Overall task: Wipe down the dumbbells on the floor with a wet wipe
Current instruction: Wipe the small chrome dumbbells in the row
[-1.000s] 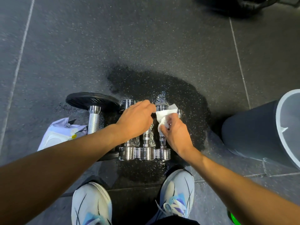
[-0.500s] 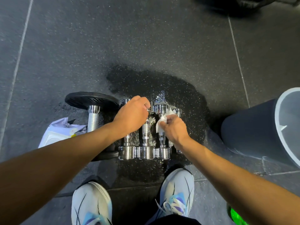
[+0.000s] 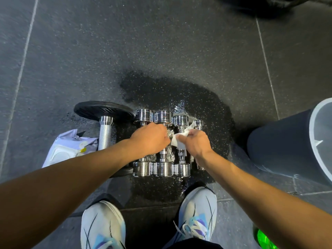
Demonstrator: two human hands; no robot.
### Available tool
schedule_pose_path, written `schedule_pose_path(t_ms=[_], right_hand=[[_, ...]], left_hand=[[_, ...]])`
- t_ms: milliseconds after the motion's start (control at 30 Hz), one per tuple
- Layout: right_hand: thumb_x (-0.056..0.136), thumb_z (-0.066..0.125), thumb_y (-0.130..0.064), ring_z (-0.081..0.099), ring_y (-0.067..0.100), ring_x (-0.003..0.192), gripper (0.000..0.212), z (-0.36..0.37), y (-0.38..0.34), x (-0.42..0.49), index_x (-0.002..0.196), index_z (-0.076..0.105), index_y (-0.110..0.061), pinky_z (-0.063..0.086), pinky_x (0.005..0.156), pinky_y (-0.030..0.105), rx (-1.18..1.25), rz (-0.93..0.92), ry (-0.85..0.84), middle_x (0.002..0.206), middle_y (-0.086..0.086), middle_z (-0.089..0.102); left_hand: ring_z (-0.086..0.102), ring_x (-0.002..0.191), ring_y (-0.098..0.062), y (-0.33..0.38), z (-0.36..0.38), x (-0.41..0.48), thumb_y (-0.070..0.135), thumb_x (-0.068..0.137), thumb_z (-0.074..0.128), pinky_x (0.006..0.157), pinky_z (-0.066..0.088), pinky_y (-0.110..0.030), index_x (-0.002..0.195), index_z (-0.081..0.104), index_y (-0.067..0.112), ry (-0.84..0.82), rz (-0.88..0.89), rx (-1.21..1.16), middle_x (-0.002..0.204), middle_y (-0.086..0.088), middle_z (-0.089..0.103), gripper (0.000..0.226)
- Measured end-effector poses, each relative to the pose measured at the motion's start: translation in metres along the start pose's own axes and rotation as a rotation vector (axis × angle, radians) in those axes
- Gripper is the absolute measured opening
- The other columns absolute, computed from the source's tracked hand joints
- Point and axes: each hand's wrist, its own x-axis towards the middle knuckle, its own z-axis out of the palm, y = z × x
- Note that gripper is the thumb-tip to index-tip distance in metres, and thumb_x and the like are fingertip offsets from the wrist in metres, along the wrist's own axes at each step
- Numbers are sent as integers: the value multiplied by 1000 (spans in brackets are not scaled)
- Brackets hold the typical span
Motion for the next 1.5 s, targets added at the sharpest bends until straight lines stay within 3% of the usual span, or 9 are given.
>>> schedule_pose_path(t_ms=[100, 267, 533, 767, 867, 1000, 1200, 1400, 1500], right_hand=[[98, 67, -31, 72, 24, 88, 26, 4, 6, 2, 114, 63, -11, 60, 68, 34, 20, -13, -36, 105, 13, 74], [94, 67, -34, 59, 26, 87, 27, 7, 29, -2, 102, 61, -8, 47, 68, 28, -454, -83, -70, 98, 10, 64], [91, 70, -45, 56, 17, 71, 34, -5, -5, 20, 69, 55, -22, 47, 63, 29, -251, -109, 103, 77, 2, 61], [100, 62, -40, 38, 4, 50, 27, 3, 38, -1, 98, 55, -13, 36, 44, 19, -547, -30, -107, 81, -3, 55], [93, 70, -44, 58, 12, 61, 39, -3, 20, 15, 116, 65, -13, 56, 57, 29, -243, 34, 12, 88, 3, 69], [90, 74, -41, 67, 24, 75, 40, -6, -2, 18, 108, 69, -7, 64, 78, 41, -99, -22, 4, 97, 14, 76], [86, 77, -43, 53, 17, 70, 35, -6, 20, 6, 86, 66, -9, 39, 55, 18, -597, -58, -165, 100, 15, 72], [84, 74, -50, 52, 13, 65, 35, -3, -7, 29, 82, 62, -17, 42, 57, 26, -397, -135, 83, 100, 19, 72], [98, 64, -28, 42, 5, 52, 19, 6, 8, 20, 98, 58, -10, 36, 41, 23, -234, -83, 49, 102, 24, 69]], left_hand=[[57, 59, -19, -1, 1, 1, 34, 99, 49, 54, 47, -30, 78, 59, 12, -74, -40, 42, 70, -4, 63, 33], [59, 61, -19, -3, 0, 2, 37, 100, 53, 54, 49, -30, 80, 61, 10, -108, -65, 58, 73, -5, 65, 34], [58, 67, -18, 4, -1, 0, 36, 102, 52, 62, 46, -34, 74, 46, 19, -108, -105, 104, 76, -2, 59, 33], [54, 64, -18, 3, -5, -3, 37, 103, 51, 67, 49, -38, 72, 43, 19, -138, -84, 114, 71, 0, 55, 37], [48, 61, -14, 8, -9, -3, 37, 104, 50, 67, 47, -38, 76, 43, 18, -150, -69, 192, 72, 1, 52, 35], [49, 62, -14, 11, -11, -3, 37, 105, 49, 67, 45, -37, 75, 40, 19, -154, -84, 208, 74, 1, 53, 36], [47, 61, -13, 9, -9, -4, 38, 105, 48, 69, 44, -37, 72, 36, 21, -149, -94, 197, 73, 3, 51, 38], [54, 71, -19, 15, -13, -4, 35, 105, 49, 71, 43, -38, 88, 45, 16, -163, -86, 233, 75, 2, 52, 25], [58, 77, -21, 14, -11, -4, 29, 105, 51, 71, 43, -39, 99, 55, 13, -154, -71, 246, 76, 1, 54, 18]])
